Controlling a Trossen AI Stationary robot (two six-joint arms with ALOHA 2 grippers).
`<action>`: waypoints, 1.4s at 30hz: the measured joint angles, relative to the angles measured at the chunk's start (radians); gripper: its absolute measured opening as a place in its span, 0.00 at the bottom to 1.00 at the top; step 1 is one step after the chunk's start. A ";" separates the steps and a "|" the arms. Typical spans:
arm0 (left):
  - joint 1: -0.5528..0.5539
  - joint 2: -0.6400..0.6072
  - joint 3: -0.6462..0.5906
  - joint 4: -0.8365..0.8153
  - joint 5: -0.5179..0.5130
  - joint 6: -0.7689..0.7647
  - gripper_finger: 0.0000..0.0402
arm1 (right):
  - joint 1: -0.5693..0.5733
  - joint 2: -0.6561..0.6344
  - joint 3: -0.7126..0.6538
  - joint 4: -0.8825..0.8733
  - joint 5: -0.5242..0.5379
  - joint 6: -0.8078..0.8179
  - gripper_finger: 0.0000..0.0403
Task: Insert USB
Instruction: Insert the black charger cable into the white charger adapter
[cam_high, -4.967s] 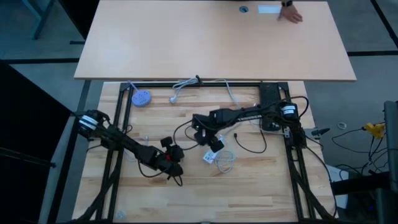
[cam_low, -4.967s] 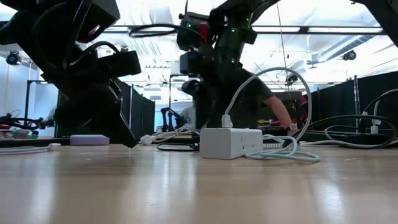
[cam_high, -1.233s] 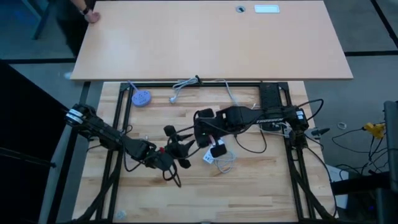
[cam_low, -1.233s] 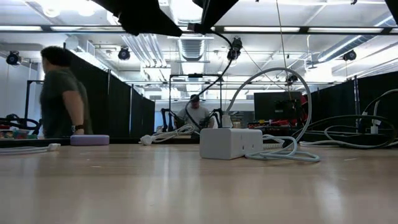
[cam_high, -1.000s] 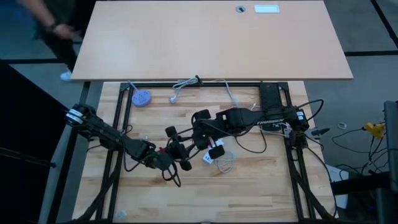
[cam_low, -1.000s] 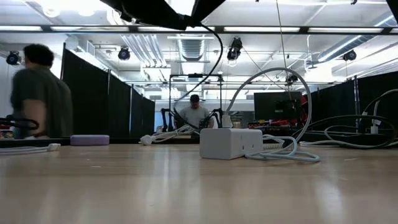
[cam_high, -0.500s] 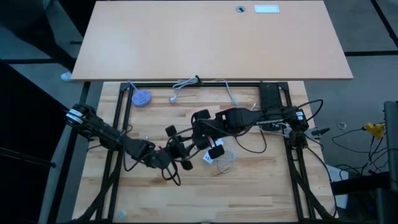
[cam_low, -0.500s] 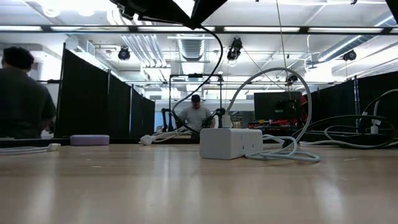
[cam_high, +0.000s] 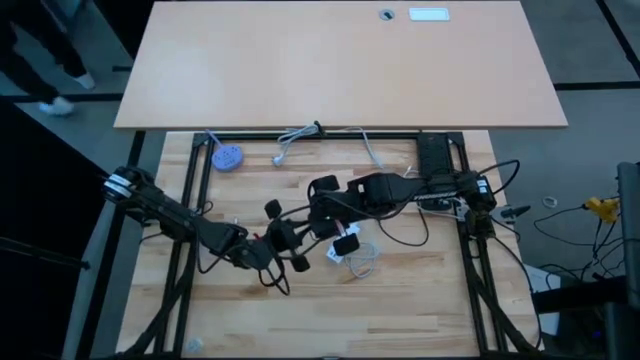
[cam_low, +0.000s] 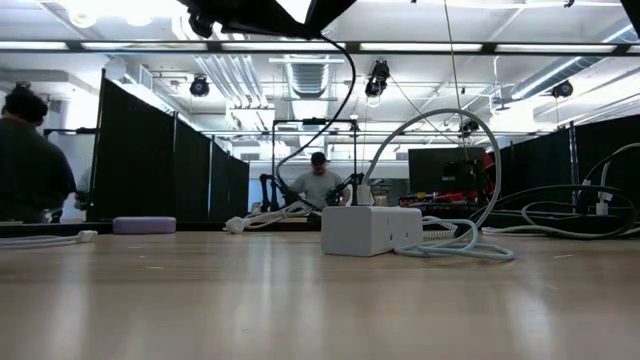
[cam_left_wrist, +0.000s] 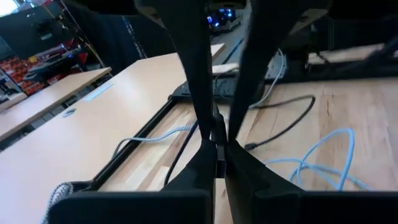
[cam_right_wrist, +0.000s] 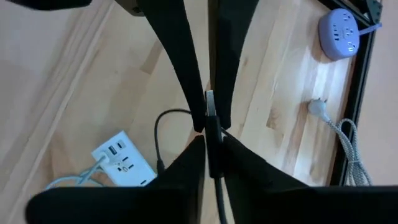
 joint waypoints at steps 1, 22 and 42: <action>-0.003 -0.019 0.000 -0.008 0.001 -0.009 0.00 | 0.000 -0.001 0.018 -0.010 -0.001 0.017 0.14; -0.051 -0.494 -0.001 0.160 0.339 0.270 0.00 | -0.005 -0.160 0.189 0.516 -0.116 0.074 0.37; -0.052 -0.442 -0.001 0.163 0.340 0.245 0.00 | -0.005 -0.104 0.142 0.498 -0.142 0.144 0.29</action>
